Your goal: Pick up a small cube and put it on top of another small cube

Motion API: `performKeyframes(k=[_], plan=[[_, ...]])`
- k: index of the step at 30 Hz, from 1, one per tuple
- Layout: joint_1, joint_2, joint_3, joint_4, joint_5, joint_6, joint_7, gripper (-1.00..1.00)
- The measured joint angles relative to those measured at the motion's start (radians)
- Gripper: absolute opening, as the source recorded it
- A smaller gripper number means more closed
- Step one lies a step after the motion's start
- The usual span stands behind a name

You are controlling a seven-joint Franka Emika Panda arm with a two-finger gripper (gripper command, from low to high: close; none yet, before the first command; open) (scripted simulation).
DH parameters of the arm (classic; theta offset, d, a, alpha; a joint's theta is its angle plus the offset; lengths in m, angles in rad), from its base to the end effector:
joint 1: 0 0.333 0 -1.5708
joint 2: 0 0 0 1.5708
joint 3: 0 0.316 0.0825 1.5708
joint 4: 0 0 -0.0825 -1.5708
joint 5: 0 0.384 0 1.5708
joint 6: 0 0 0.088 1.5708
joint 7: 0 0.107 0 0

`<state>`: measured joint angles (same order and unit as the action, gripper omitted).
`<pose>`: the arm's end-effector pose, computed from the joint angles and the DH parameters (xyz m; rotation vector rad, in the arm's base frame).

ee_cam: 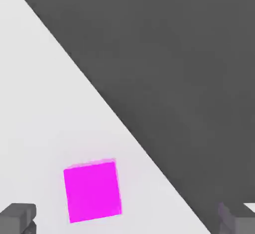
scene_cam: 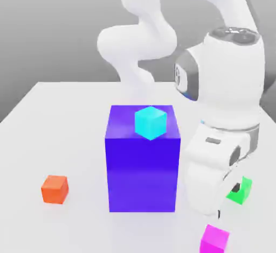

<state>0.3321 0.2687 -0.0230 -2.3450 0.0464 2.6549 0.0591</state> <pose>0.4962 0.1569 0.2223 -3.1001 -0.3273 -0.0587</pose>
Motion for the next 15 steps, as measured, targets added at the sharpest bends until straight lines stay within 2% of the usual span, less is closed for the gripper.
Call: performKeyframes(k=[5, 6, 11, 12, 15], plan=[[0.011, 0.18, 0.003, 0.023, -0.023, 0.116, -0.024, 0.0], [0.009, 0.212, 0.005, 0.03, -0.022, 0.141, -0.025, -1.0], [0.009, 0.212, 0.005, 0.03, -0.023, 0.139, -0.024, -1.0], [0.01, 0.22, 0.004, 0.034, -0.049, 0.095, -0.025, -1.0], [0.004, 0.163, 0.008, 0.019, -0.036, 0.095, -0.018, -1.0]])
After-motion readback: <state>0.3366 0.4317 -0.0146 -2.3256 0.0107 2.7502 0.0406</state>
